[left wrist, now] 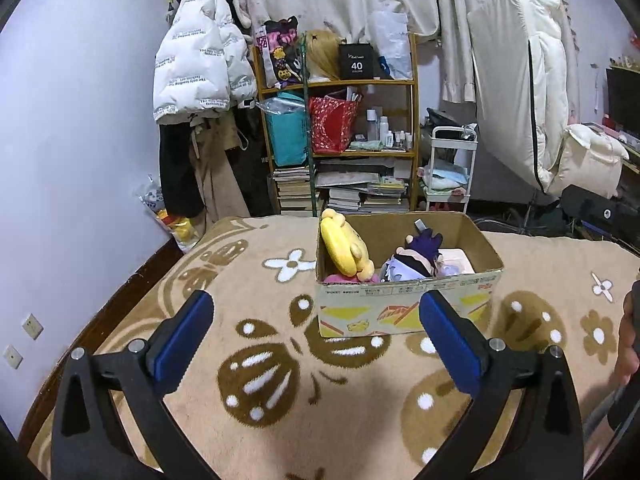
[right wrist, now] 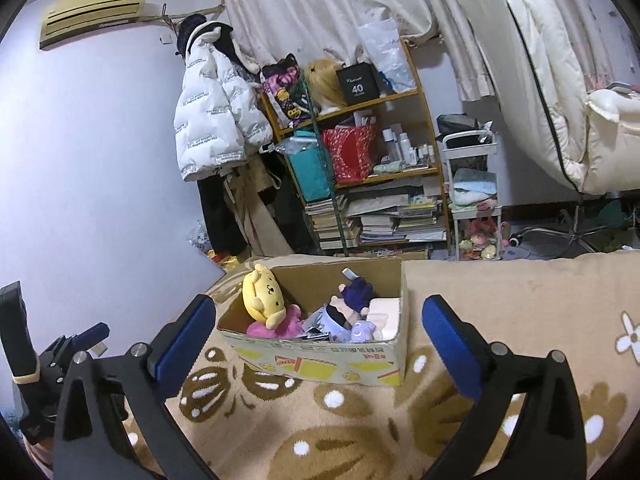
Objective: Organize soft objects
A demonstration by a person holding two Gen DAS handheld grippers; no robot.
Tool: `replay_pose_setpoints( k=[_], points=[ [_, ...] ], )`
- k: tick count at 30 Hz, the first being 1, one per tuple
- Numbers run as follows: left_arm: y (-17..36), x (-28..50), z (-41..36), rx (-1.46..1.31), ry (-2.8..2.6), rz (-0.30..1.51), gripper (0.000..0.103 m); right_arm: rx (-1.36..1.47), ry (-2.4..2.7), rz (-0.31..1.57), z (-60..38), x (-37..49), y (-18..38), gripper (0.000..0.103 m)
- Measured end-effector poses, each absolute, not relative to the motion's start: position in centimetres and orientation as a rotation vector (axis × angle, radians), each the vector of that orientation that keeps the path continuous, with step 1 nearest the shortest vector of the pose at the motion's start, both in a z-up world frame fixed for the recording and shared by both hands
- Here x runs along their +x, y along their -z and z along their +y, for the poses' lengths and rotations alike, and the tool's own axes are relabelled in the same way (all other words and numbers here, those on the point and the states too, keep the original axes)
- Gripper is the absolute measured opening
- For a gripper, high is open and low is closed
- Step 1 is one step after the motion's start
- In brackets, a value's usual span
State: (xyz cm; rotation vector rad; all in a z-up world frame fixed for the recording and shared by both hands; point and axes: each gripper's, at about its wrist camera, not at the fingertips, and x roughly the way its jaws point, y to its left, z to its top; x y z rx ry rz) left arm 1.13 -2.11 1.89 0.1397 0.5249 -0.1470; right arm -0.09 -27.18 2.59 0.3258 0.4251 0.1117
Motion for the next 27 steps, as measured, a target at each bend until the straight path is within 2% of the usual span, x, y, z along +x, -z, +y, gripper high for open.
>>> replay_pose_setpoints(
  k=[12,27],
  points=[
    [-2.2,-2.8,-1.9,0.127,0.145,0.496,0.102,0.311,-0.035,0.416,-28.0,-3.2,-2.3,0.103],
    [-1.1,-1.6,-2.1,0.120,0.131,0.539,0.102,0.226,-0.049,0.481,-26.3,-2.9,-0.9,0.103]
  ],
)
